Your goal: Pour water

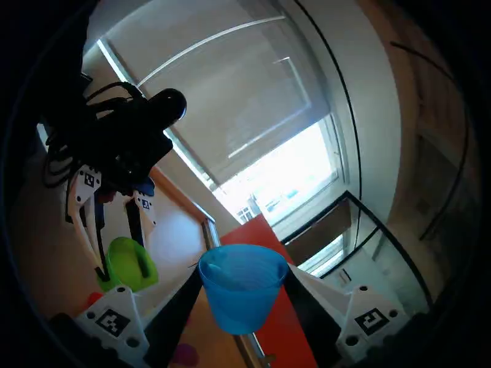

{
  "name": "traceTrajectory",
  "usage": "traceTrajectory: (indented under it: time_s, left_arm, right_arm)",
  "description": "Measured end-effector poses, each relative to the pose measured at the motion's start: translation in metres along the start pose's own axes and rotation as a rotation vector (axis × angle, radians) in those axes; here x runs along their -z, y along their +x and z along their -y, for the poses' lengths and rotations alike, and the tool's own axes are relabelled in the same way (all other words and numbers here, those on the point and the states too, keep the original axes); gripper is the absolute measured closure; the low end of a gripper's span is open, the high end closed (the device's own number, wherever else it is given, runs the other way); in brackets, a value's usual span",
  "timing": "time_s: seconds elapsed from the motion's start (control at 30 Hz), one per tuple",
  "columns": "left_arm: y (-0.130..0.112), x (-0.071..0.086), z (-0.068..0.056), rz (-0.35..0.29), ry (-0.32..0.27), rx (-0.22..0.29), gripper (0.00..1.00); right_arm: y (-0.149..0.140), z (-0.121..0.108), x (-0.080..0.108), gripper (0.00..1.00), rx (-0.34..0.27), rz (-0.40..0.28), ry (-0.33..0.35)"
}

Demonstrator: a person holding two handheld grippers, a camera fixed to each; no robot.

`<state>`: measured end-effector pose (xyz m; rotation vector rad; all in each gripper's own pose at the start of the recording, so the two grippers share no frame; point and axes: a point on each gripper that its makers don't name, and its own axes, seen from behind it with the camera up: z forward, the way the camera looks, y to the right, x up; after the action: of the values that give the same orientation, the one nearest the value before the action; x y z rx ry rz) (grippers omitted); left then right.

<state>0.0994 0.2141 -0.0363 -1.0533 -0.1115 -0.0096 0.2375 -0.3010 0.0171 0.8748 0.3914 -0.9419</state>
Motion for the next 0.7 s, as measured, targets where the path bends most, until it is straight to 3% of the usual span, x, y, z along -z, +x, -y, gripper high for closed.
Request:
traceTrajectory:
  time_s: [0.7]
  left_arm:
    - [0.0051, -0.0027, 0.0006, -0.005, -0.007, -0.018, 0.14]
  right_arm:
    - [0.0073, 0.002, -0.0097, 0.08, 0.176, 0.019, 0.02]
